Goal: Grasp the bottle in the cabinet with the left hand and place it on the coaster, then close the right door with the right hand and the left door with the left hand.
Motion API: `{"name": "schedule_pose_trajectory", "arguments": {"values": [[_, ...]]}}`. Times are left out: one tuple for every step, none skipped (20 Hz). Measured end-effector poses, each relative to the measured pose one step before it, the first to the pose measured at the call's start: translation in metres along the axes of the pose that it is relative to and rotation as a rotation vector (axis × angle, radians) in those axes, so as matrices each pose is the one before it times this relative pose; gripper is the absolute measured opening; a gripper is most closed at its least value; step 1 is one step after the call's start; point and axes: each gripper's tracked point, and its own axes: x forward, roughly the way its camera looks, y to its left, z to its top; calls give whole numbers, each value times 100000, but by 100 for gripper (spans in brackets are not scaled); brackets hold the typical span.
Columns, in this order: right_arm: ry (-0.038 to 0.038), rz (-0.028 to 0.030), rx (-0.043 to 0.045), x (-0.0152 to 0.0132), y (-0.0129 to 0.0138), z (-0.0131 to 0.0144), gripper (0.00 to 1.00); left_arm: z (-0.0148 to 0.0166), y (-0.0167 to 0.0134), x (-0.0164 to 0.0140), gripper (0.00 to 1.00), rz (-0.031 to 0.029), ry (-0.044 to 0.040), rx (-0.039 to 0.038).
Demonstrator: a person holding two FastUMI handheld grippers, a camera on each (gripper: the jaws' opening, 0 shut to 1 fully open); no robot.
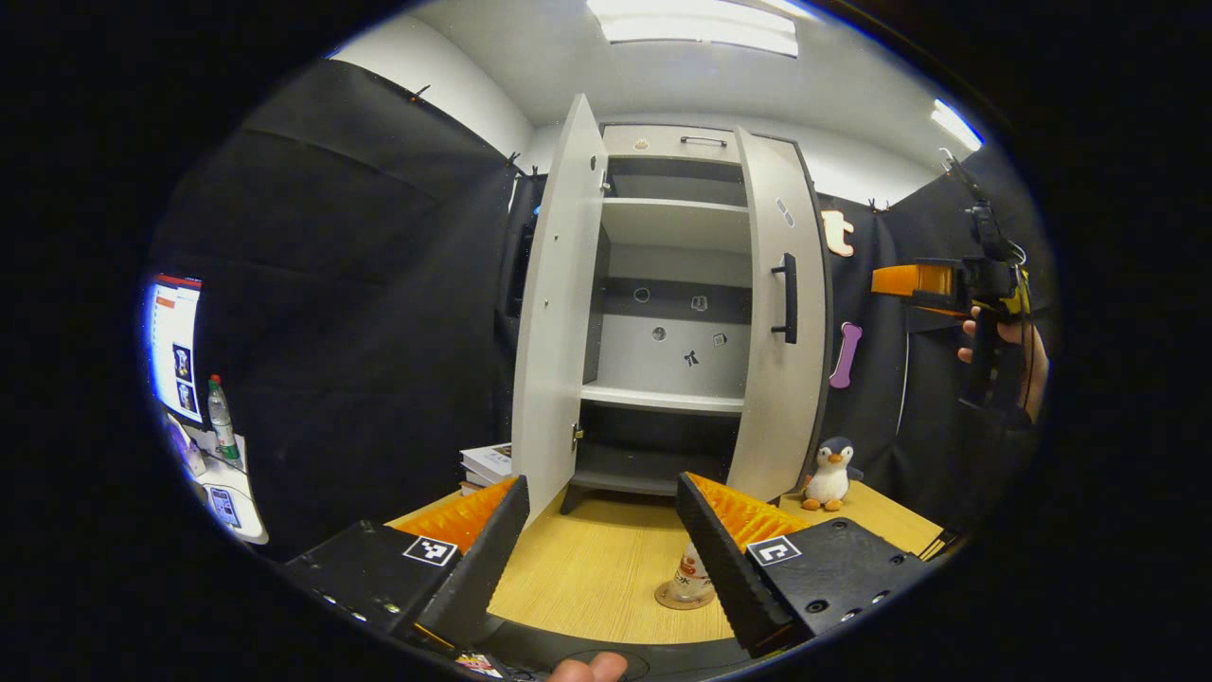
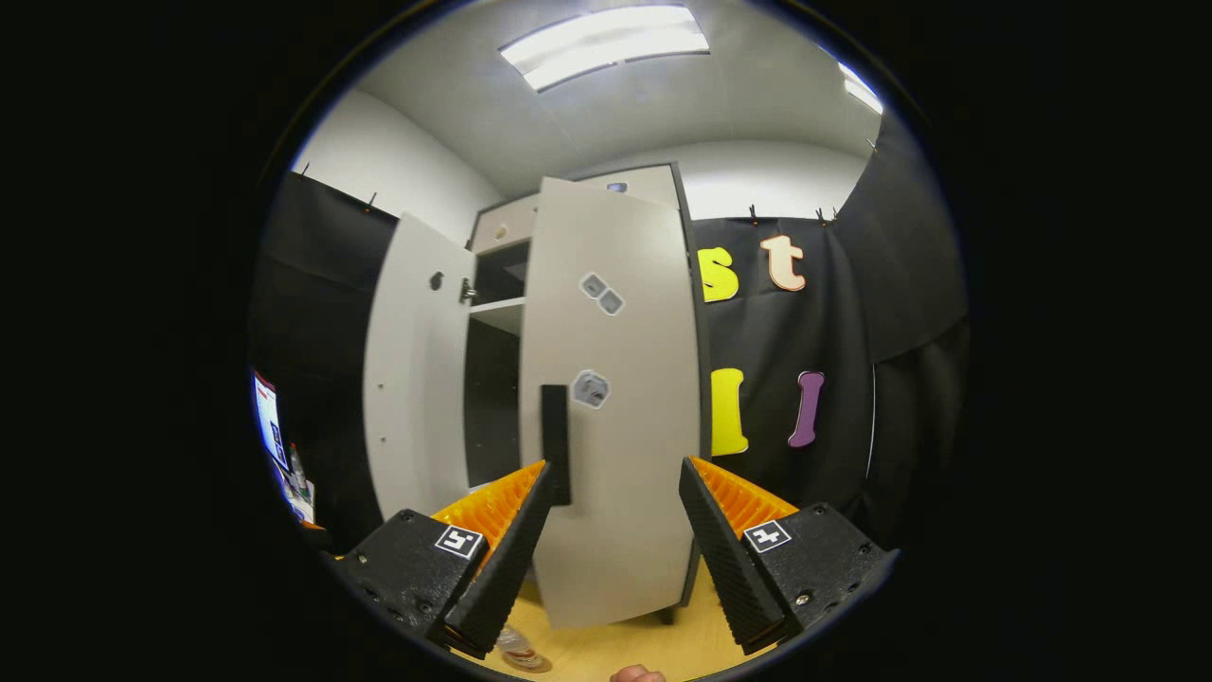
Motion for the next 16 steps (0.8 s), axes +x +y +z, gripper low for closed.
{"name": "schedule_pose_trajectory", "arguments": {"values": [[1265, 1379, -237, -974, 927, -948, 82, 14, -542, 132, 95, -1473, -135, 774], [1210, 462, -528, -993, 587, -848, 82, 63, -364, -72, 99, -1326, -157, 621], [884, -4, -517, -962, 526, -695, 82, -41, -331, -5, 95, -1166, 92, 307], [153, 291, -310, -908, 519, -581, 82, 2, -363, 5, 95, -919, 114, -45], [1585, 224, 128, -719, 504, -767, 82, -72, -263, -45, 95, -619, 282, -292], [2372, 138, 868, -827, 369, -1144, 82, -149, -287, -44, 95, -539, 516, -512], [1970, -176, 1210, -691, 225, -918, 82, -113, -214, -58, 95, -513, 531, -585], [1243, -1059, 1214, -638, -24, -878, 83, -137, -142, -120, 95, -405, 328, -466], [674, -1696, 836, -623, -110, -732, 82, -39, -102, 2, 95, -218, 169, -287], [332, -2355, 426, -554, -339, -801, 82, -121, 11, -14, 95, -80, 235, -171], [451, -2521, 395, -627, -455, -838, 82, 74, -68, -4, 99, -50, 367, -178], [-258, -943, 1181, -531, 36, -759, 82, 22, 120, -1, 95, 172, 502, -204], [-237, -468, 1685, -568, -3, -582, 82, 142, 193, 97, 95, 452, -23, -303], [-162, -1014, 1622, -535, -215, -573, 82, 185, 228, 155, 95, 670, -202, -470], [-459, -601, 1148, -459, -75, -202, 82, 489, 299, 139, 95, 496, -602, -591], [-936, -397, 1151, -387, -138, -13, 82, 570, 326, 198, 95, 538, -714, -1076]]}}
